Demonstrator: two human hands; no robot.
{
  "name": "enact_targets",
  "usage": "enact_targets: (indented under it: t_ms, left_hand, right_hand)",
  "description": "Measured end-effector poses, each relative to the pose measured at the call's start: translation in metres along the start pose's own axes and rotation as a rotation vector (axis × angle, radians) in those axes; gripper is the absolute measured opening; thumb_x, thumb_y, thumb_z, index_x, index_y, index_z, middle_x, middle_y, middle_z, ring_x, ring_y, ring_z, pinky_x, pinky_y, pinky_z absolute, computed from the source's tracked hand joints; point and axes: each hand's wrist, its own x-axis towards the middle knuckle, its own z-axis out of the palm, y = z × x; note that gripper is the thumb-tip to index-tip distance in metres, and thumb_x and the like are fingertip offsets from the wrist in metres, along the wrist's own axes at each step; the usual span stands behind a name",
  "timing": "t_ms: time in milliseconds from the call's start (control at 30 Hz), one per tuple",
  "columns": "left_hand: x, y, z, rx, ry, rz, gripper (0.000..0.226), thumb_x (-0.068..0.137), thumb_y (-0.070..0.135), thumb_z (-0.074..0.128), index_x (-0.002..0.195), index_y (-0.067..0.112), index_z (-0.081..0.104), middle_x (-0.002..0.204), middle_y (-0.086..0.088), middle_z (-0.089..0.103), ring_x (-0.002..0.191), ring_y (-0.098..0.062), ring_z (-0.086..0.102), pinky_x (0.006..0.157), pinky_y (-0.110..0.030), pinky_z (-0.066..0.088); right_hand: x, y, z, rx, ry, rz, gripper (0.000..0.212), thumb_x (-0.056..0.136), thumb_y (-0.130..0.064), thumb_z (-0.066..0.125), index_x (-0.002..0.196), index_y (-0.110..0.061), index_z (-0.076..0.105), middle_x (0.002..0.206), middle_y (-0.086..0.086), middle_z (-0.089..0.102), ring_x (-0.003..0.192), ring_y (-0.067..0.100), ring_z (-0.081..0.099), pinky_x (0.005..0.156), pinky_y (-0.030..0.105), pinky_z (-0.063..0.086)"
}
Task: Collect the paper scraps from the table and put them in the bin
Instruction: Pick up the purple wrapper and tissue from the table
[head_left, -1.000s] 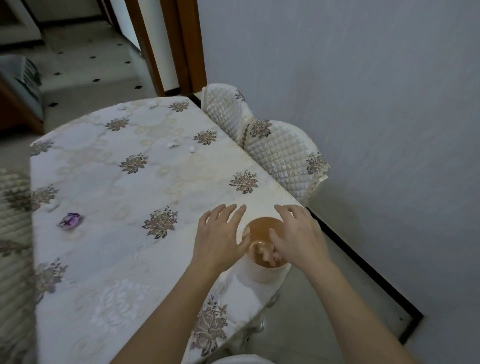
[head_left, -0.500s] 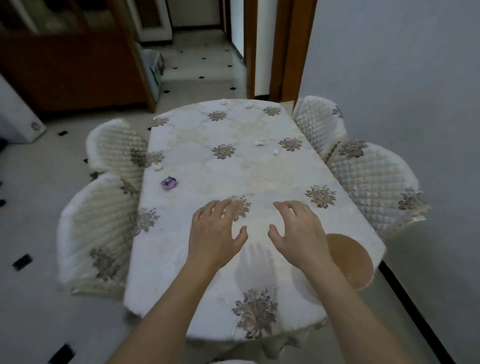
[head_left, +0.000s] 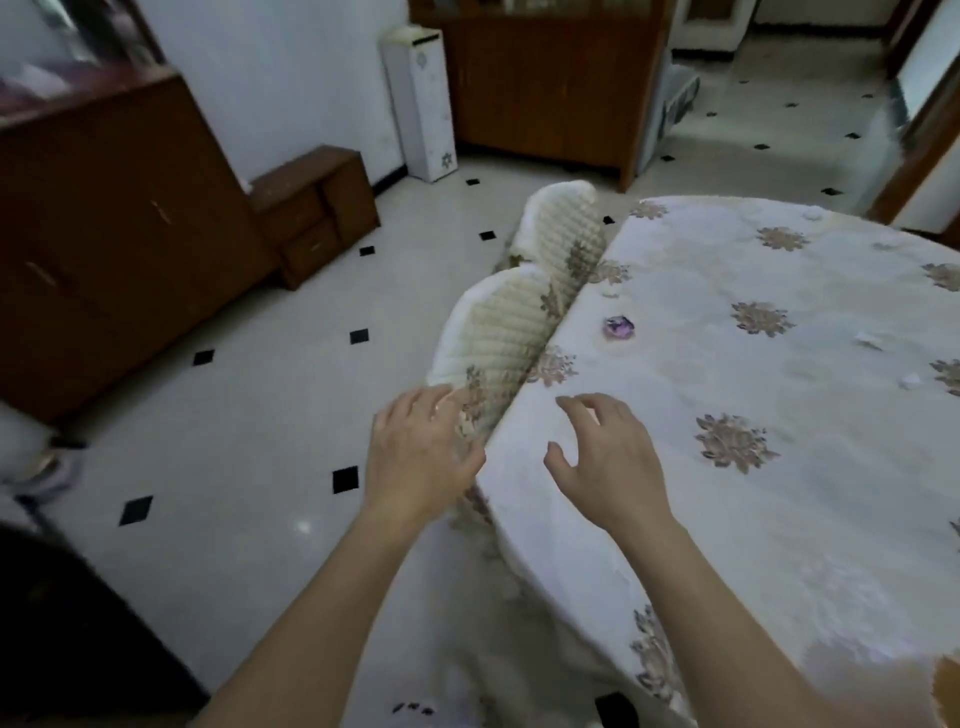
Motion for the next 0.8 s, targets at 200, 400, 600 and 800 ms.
enact_targets:
  t_ms: [200,400,600,800]
  left_hand:
    - [-0.026,-0.081,-0.019,0.082,0.024,-0.193,0.055,0.081,0.048,0.054,0.127,0.019,0.062,0.127,-0.003,0.064,0.118,-0.026,0.057,0.095,-0.044,0.047]
    - [-0.02,-0.163,-0.017,0.114,0.043,-0.314,0.055,0.079,0.048,0.053,0.125,0.02,0.062,0.127,-0.001,0.064,0.116,-0.025,0.057,0.092,-0.042,0.048]
    - [0.031,-0.266,-0.01,0.126,0.024,-0.357,0.057,0.08,0.051,0.049,0.128,0.021,0.06,0.128,0.0,0.063,0.118,-0.023,0.055,0.094,-0.041,0.046]
    - [0.095,-0.381,-0.017,0.163,-0.016,-0.33,0.057,0.084,0.052,0.05,0.133,0.022,0.056,0.131,0.0,0.061,0.121,-0.022,0.054,0.098,-0.042,0.044]
  right_hand:
    - [0.033,-0.07,0.046,0.076,-0.076,-0.211,0.044,0.077,-0.027,0.065,0.117,-0.01,0.066,0.106,0.012,0.066,0.098,0.033,0.06,0.081,0.041,0.051]
    - [0.087,-0.132,0.098,0.115,-0.119,-0.329,0.044,0.079,-0.029,0.059,0.118,-0.009,0.065,0.112,0.012,0.065,0.105,0.033,0.06,0.085,0.043,0.051]
    - [0.169,-0.2,0.166,0.105,-0.126,-0.354,0.046,0.076,-0.026,0.071,0.118,-0.009,0.066,0.111,0.011,0.066,0.105,0.031,0.06,0.086,0.041,0.05]
    - [0.255,-0.275,0.221,0.082,-0.137,-0.351,0.046,0.077,-0.028,0.068,0.12,-0.01,0.065,0.114,0.009,0.066,0.109,0.03,0.06,0.088,0.04,0.05]
